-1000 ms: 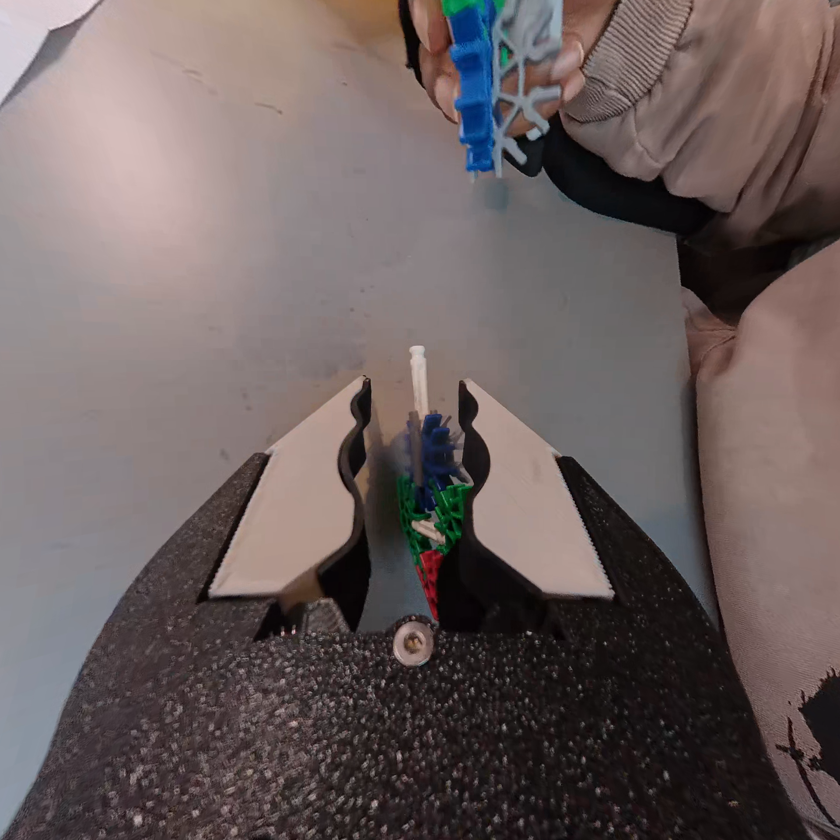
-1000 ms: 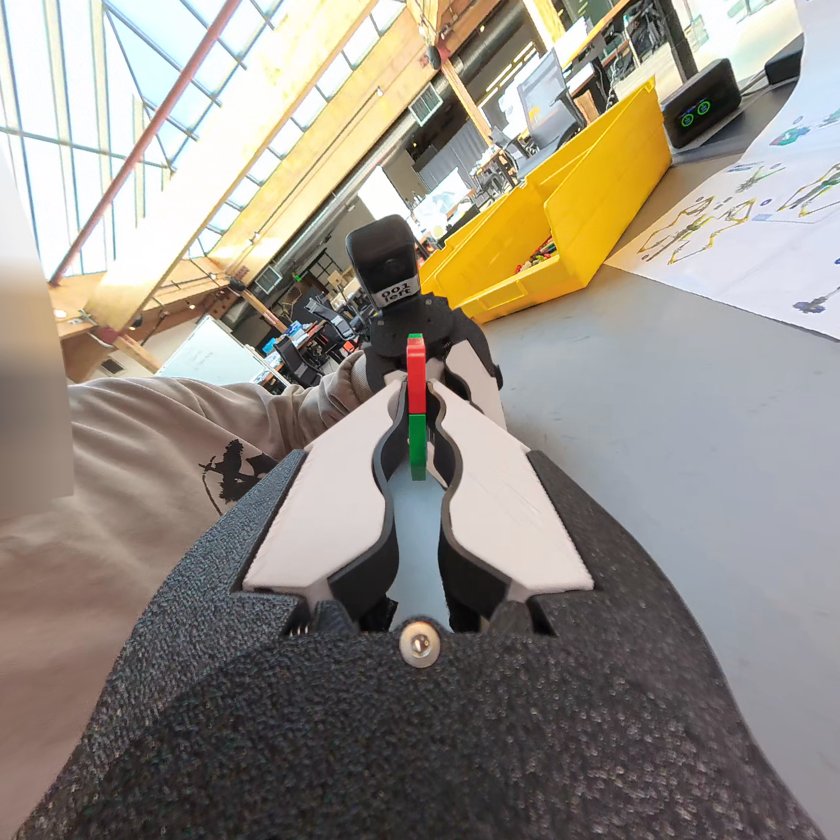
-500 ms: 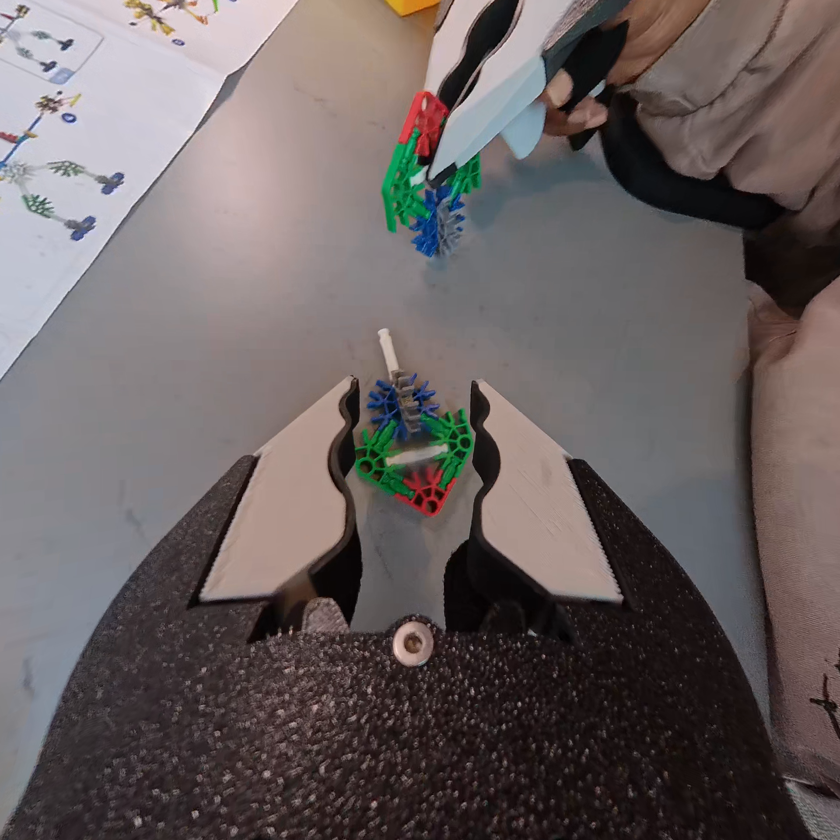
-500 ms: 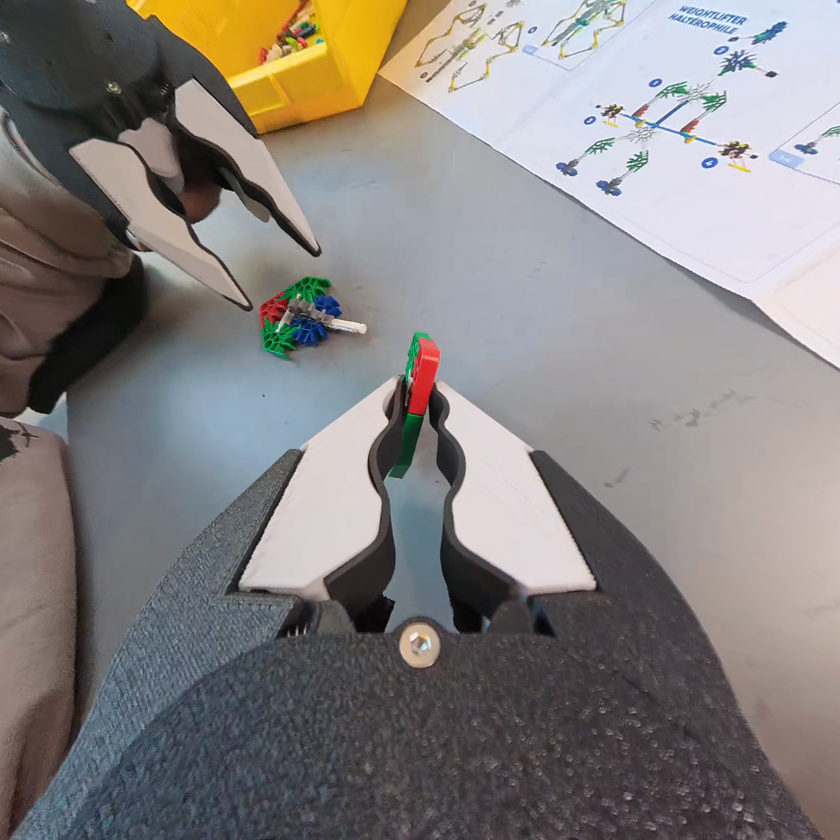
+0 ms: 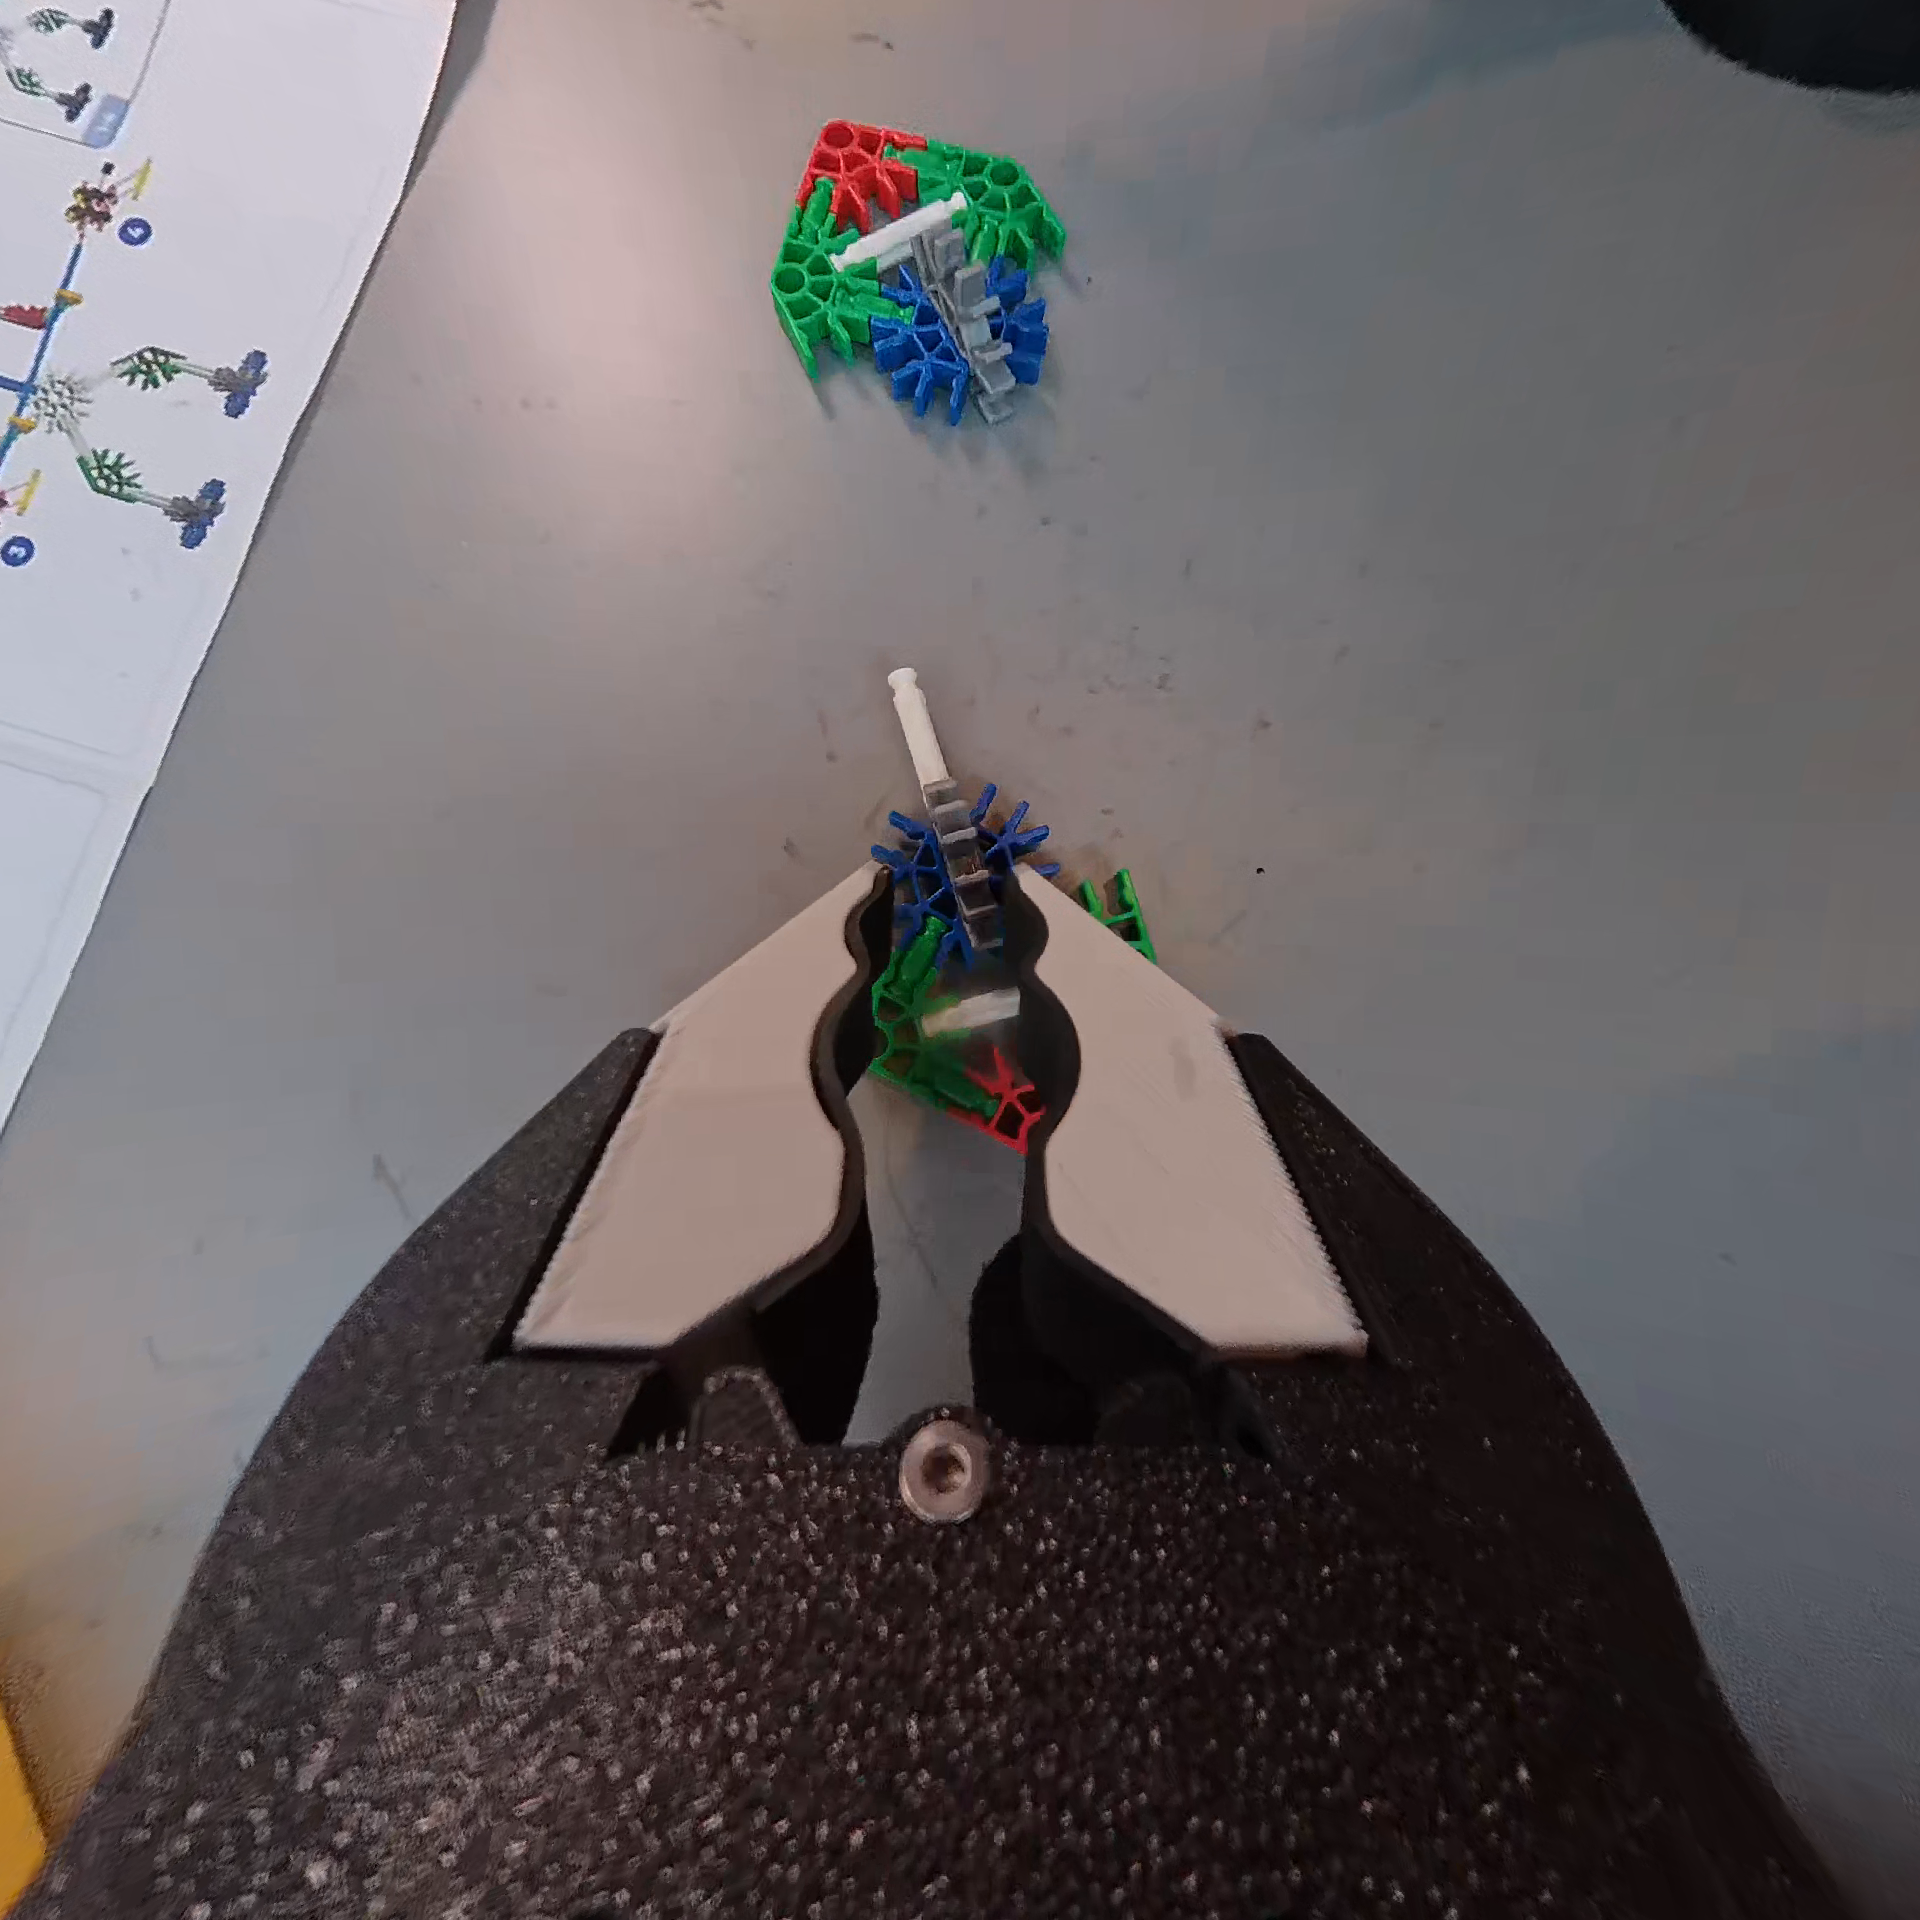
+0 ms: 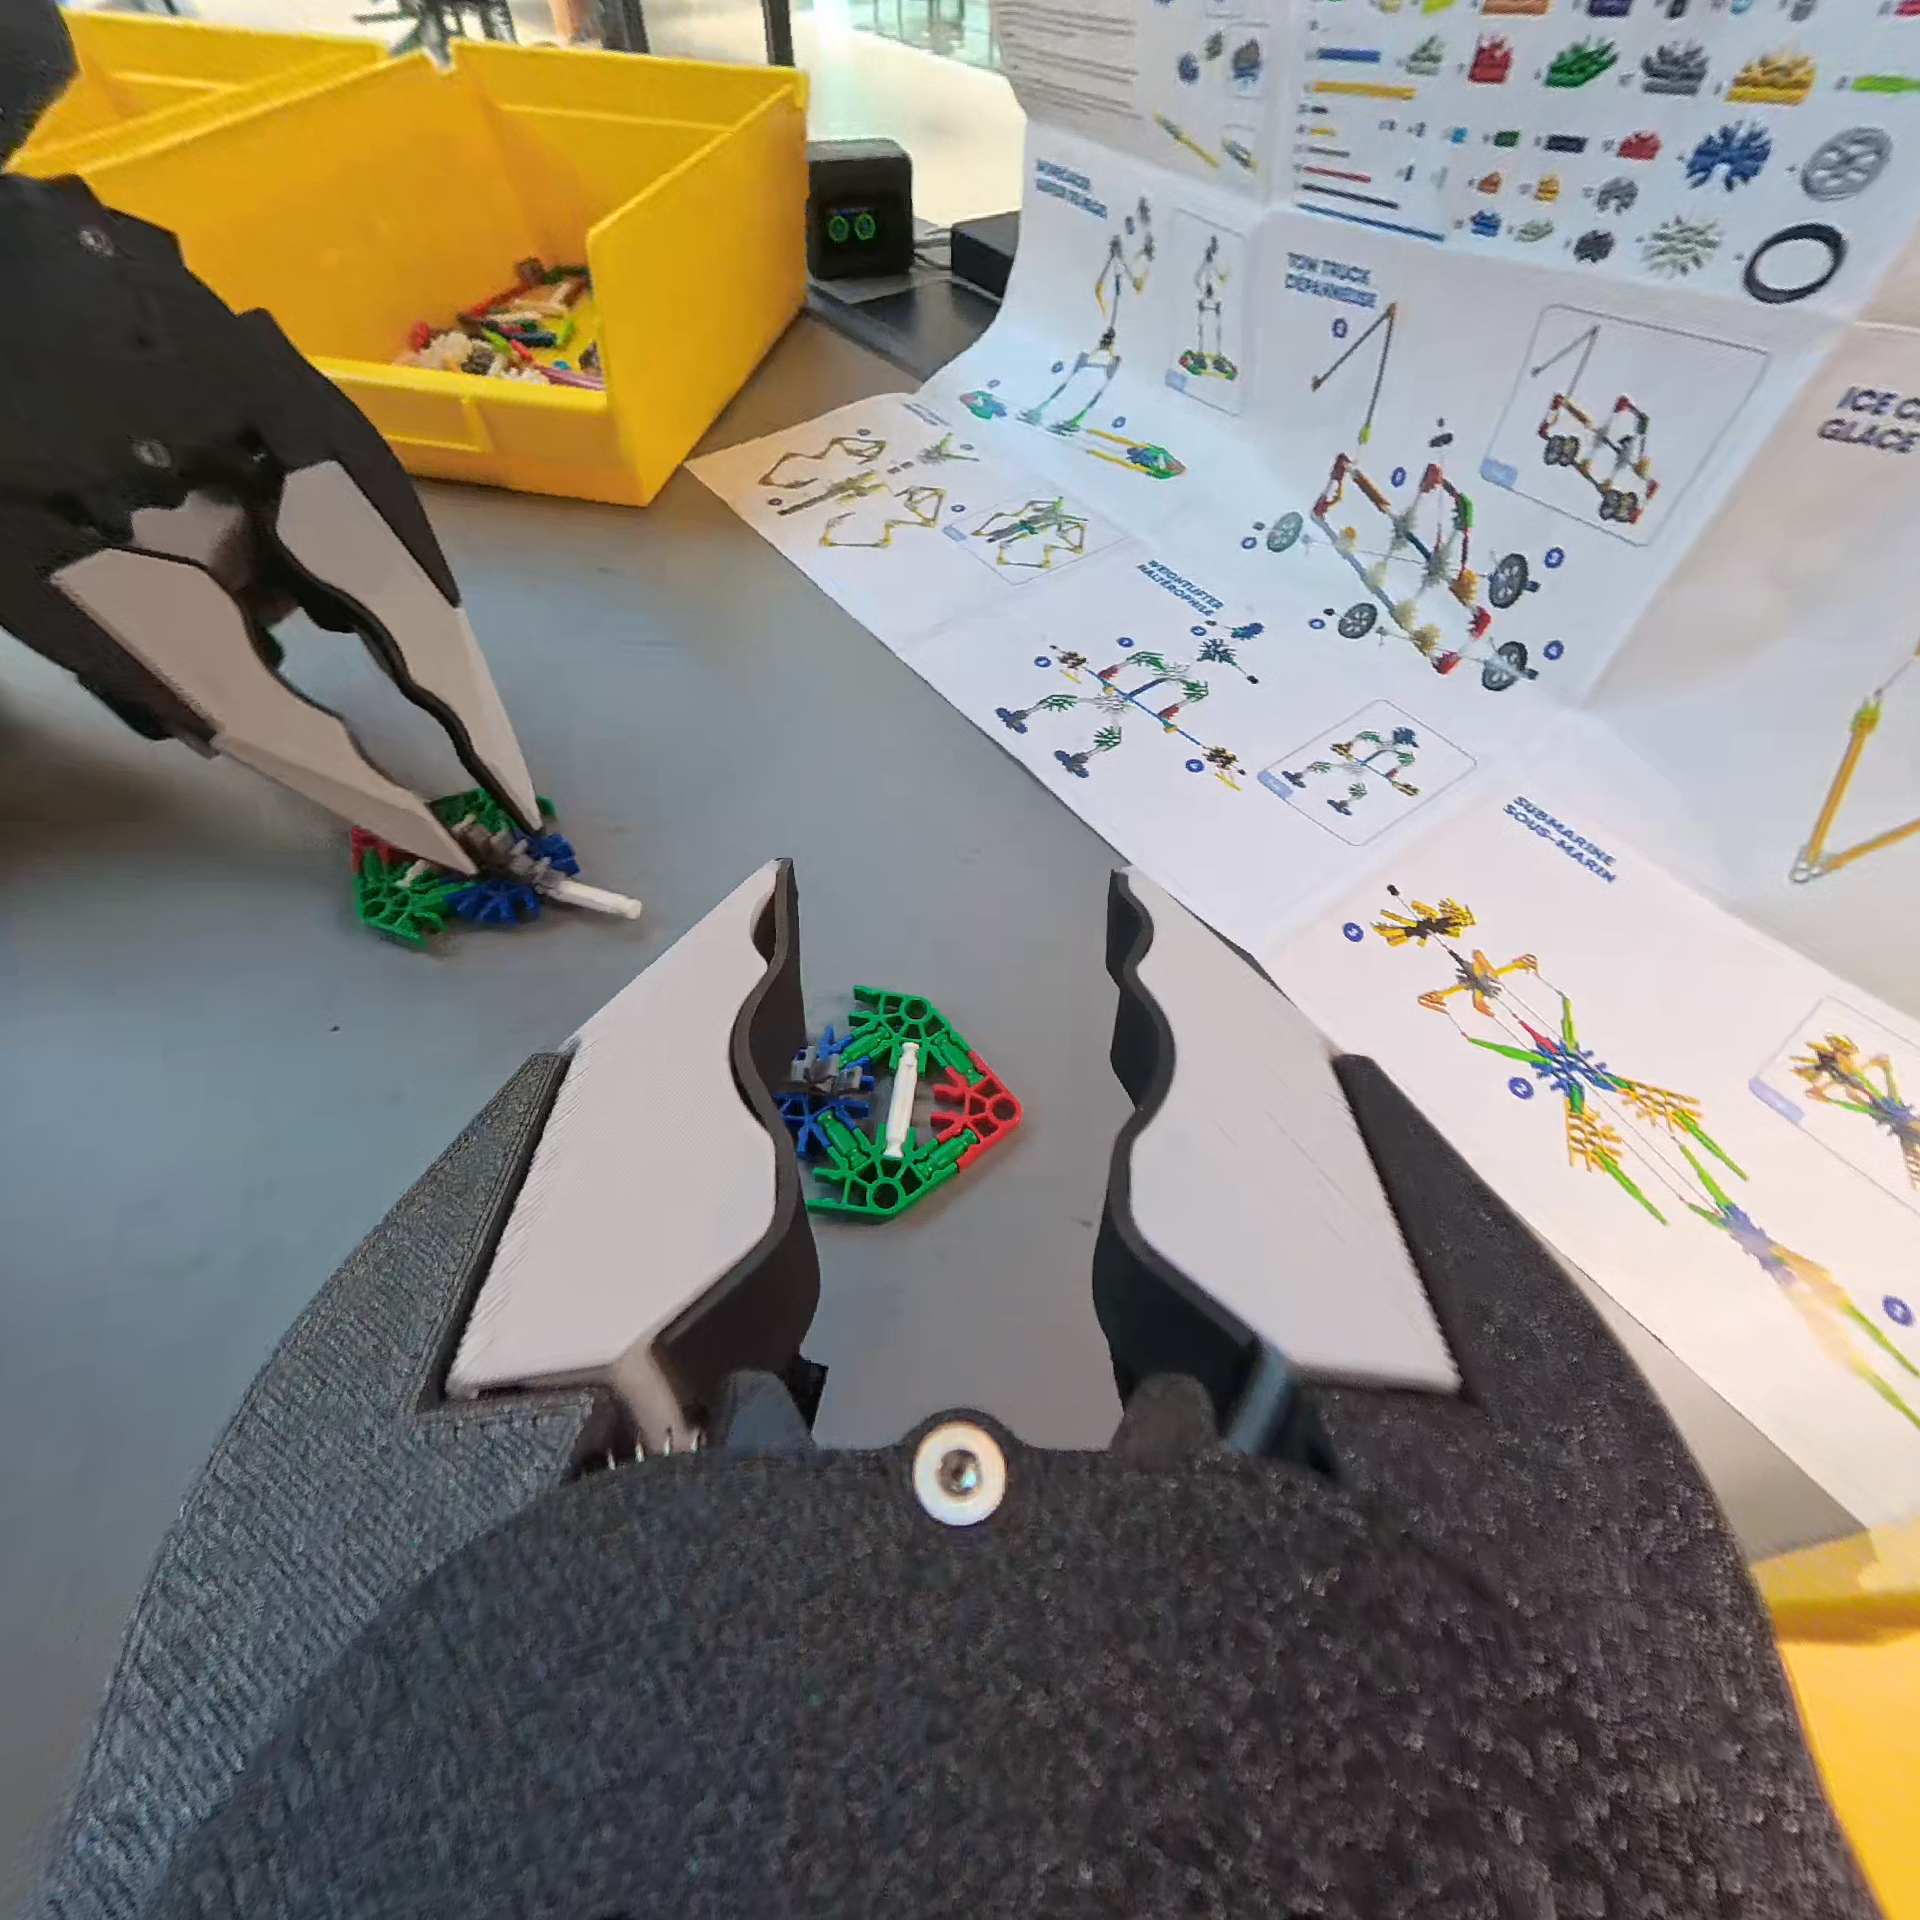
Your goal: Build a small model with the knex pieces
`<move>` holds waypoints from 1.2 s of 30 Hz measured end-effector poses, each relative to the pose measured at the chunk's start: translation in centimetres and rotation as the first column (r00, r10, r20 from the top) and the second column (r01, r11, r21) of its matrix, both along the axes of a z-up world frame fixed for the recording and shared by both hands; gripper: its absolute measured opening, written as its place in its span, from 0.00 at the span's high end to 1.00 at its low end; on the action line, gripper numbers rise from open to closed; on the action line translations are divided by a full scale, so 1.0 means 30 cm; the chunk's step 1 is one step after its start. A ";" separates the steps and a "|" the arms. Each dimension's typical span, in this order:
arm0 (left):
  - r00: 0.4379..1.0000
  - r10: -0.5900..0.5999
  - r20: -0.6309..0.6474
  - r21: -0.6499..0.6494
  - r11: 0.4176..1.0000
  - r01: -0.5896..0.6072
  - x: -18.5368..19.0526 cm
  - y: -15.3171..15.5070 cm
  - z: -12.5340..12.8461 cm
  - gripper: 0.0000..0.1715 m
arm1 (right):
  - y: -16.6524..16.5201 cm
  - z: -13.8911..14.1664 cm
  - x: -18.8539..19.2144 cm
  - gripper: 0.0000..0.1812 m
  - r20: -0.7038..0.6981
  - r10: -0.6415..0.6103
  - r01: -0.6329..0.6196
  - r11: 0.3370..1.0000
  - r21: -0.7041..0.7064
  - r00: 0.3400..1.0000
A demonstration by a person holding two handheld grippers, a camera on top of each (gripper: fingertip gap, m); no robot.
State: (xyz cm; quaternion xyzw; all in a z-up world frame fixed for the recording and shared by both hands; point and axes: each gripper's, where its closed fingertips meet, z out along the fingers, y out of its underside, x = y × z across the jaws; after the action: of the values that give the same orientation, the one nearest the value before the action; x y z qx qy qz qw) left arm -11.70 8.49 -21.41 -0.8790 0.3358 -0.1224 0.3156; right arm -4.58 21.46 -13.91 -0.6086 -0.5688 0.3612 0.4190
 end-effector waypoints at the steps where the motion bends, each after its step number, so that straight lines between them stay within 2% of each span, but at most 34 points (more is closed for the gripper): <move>1: 1.000 -0.018 -0.025 0.017 1.000 0.018 0.004 0.002 -0.007 0.93 | -0.019 -0.007 -0.006 0.68 0.011 0.025 -0.025 1.000 0.011 1.000; 4: 0.997 -0.044 -0.070 0.087 0.995 0.050 0.017 0.023 -0.002 0.97 | -0.092 -0.032 -0.021 0.70 0.037 0.120 -0.120 0.993 0.001 0.992; 8: 0.989 -0.033 -0.141 0.307 0.949 0.075 0.028 0.079 0.079 0.97 | -0.186 -0.030 -0.035 0.76 -0.003 0.221 -0.219 0.968 -0.121 0.975; 11: 0.974 0.013 -0.224 0.512 0.853 0.107 0.034 0.112 0.176 0.97 | -0.235 -0.009 -0.044 0.78 -0.071 0.262 -0.271 0.933 -0.236 0.962; 14: 0.948 0.043 -0.315 0.648 0.739 0.182 0.063 0.115 0.245 0.97 | -0.284 0.021 -0.054 0.81 -0.158 0.303 -0.338 0.890 -0.307 0.940; 18: 0.896 0.088 -0.435 0.732 0.614 0.295 0.103 0.107 0.292 0.97 | -0.321 0.052 -0.064 0.87 -0.233 0.317 -0.379 0.871 -0.312 0.920; 22: 0.872 0.111 -0.476 0.761 0.550 0.345 0.120 0.096 0.323 0.97 | -0.322 0.084 -0.062 0.89 -0.289 0.307 -0.392 0.867 -0.307 0.907; 26: 0.865 0.123 -0.487 0.776 0.515 0.364 0.132 0.088 0.344 0.97 | -0.304 0.111 -0.057 0.90 -0.347 0.271 -0.398 0.838 -0.375 0.898; 28: 0.851 0.138 -0.506 0.776 0.504 0.379 0.135 0.088 0.347 0.97 | -0.309 0.117 -0.052 0.98 -0.363 0.275 -0.419 0.806 -0.418 0.890; 32: 0.834 0.148 -0.531 0.770 0.494 0.403 0.141 0.088 0.345 0.97 | -0.308 0.119 -0.050 0.98 -0.373 0.272 -0.429 0.785 -0.446 0.887; 34: 0.877 0.093 -0.471 0.770 0.529 0.357 0.148 0.086 0.337 0.97 | -0.305 0.117 -0.047 0.98 -0.362 0.289 -0.430 0.805 -0.409 0.886; 36: 0.955 -0.029 -0.295 0.759 0.600 0.253 0.162 0.070 0.337 0.95 | -0.302 0.123 -0.038 0.98 -0.343 0.321 -0.432 0.841 -0.325 0.883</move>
State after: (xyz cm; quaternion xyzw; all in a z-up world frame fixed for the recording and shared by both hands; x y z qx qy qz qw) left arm -6.85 10.58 -11.30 -0.6280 0.4613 0.1261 0.6139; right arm -5.73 12.39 -10.23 -0.4987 -0.5301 0.6244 0.2835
